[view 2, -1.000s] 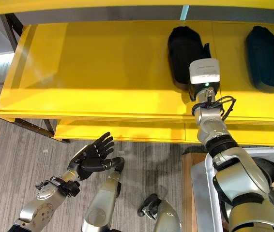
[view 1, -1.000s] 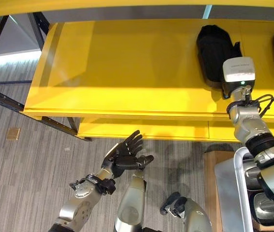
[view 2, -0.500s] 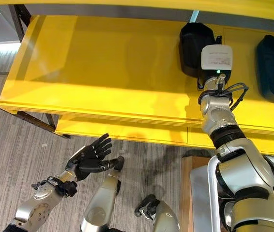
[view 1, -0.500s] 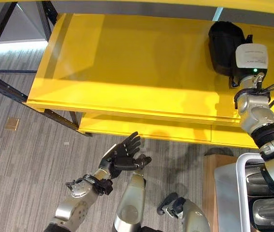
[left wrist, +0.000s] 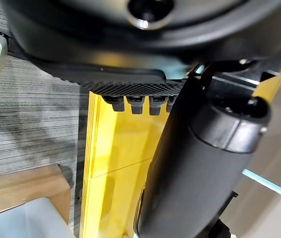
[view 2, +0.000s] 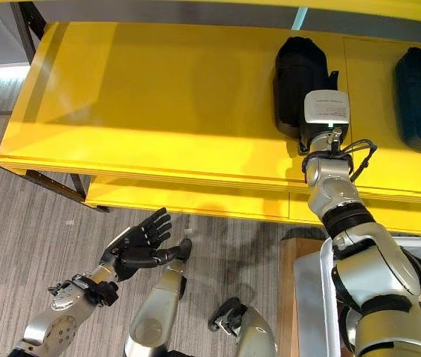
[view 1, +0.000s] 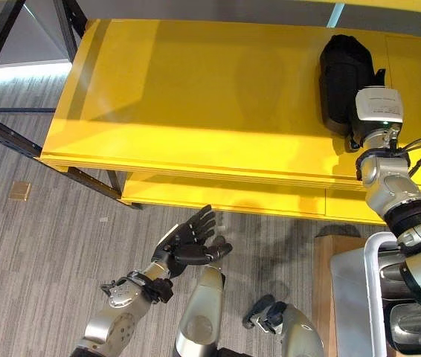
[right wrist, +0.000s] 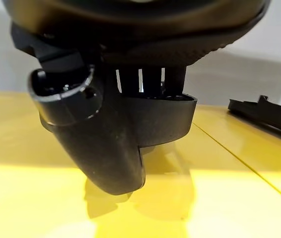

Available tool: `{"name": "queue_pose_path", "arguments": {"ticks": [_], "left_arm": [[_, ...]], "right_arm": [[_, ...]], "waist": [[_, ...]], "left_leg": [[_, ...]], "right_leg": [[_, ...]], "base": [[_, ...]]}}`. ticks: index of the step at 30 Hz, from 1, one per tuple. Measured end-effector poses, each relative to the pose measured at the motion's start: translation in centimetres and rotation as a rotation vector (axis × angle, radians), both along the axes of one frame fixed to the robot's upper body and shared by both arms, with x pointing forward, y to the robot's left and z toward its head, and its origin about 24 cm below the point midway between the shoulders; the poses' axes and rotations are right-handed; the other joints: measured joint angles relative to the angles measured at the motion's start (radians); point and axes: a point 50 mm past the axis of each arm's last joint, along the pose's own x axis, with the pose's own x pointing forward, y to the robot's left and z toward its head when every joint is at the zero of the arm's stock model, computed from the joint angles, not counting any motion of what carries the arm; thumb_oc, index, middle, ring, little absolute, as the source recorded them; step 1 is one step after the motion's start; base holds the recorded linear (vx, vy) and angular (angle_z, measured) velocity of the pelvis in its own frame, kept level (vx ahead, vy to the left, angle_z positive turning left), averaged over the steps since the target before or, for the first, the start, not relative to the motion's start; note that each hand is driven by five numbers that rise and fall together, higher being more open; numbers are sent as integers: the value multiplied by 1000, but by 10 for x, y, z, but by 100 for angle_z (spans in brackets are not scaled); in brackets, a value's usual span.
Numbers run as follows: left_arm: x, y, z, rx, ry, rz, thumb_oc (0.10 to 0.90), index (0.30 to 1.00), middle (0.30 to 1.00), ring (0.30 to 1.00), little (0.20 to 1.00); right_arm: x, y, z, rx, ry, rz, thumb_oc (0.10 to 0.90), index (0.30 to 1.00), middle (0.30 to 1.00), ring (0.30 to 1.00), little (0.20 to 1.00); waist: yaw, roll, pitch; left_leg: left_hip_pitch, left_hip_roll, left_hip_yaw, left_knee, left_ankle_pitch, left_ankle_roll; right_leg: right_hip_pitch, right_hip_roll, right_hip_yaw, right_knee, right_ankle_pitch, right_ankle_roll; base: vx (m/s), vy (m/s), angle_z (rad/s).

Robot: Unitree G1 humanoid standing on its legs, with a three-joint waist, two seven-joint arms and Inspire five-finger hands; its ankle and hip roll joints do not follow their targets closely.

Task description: Move parts from the plastic box to the shelf.

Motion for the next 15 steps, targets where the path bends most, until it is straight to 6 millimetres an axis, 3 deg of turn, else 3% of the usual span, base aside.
{"name": "queue_pose_path", "arguments": {"ticks": [15], "left_arm": [[3, 2, -1, -5, -16, 17, 900, 1000, 1000, 1000, 1000]], "right_arm": [[1, 10, -7, 3, -36, 22, 400, 300, 300, 300, 300]], "waist": [[-22, 0, 0]], "left_leg": [[0, 4, 6, 1, 3, 1]], "right_leg": [[-8, 0, 7, 13, -3, -6]], "base": [[-27, 0, -1]]}}
